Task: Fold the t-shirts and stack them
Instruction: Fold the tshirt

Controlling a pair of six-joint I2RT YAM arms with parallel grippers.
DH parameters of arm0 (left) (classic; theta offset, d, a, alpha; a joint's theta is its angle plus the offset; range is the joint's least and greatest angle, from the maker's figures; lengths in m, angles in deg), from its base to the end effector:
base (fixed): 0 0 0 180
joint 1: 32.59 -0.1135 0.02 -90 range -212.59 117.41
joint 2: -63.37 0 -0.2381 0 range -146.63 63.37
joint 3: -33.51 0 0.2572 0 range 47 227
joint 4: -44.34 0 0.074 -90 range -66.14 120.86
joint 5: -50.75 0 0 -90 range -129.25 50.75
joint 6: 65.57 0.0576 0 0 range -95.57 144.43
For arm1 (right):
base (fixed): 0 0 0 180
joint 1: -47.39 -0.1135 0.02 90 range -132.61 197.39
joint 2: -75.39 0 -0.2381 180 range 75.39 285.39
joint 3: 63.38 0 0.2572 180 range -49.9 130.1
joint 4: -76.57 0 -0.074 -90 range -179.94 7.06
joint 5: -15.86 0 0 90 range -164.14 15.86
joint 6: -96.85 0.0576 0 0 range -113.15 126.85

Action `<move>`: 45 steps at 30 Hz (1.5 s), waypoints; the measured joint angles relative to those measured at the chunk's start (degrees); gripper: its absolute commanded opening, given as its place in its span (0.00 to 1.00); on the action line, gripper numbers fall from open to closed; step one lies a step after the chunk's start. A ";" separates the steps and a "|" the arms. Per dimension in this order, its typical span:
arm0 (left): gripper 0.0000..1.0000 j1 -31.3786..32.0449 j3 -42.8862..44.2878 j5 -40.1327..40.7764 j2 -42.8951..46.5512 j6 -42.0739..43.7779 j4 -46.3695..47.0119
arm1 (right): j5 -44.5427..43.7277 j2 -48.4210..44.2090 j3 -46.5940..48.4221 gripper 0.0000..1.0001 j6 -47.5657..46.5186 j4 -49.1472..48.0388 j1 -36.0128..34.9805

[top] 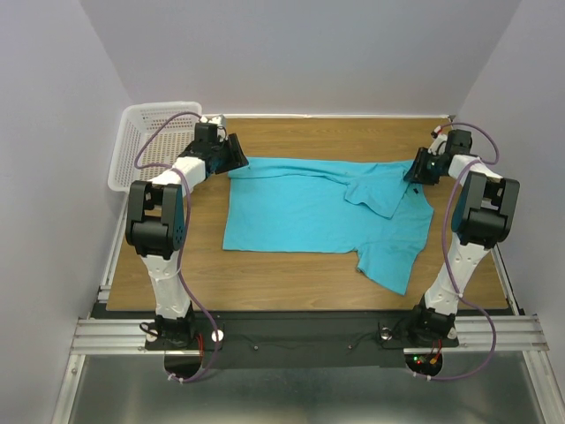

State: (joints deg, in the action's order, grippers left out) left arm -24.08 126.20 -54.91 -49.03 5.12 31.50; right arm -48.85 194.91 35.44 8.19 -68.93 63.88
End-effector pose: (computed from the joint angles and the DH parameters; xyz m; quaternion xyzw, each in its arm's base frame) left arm 0.4546 -0.0837 0.1772 -0.0166 0.8711 -0.2304 0.4334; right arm 0.4384 -0.1041 0.1262 0.0796 0.9300 0.1686 0.3168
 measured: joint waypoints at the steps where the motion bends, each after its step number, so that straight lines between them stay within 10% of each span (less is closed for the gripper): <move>1: 0.65 -0.02 0.00 0.00 -0.02 0.00 0.15 | 0.00 0.00 0.00 0.40 0.00 -0.02 0.00; 45: 0.64 -0.74 0.00 -0.83 -5.64 1.40 0.92 | 2.19 -1.29 -1.95 0.30 2.75 -0.04 0.44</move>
State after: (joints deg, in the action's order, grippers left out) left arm -24.82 126.20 -55.74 -54.67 6.52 32.42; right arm -46.66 193.62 33.50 10.94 -68.97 64.32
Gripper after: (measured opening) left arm 0.643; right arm 0.356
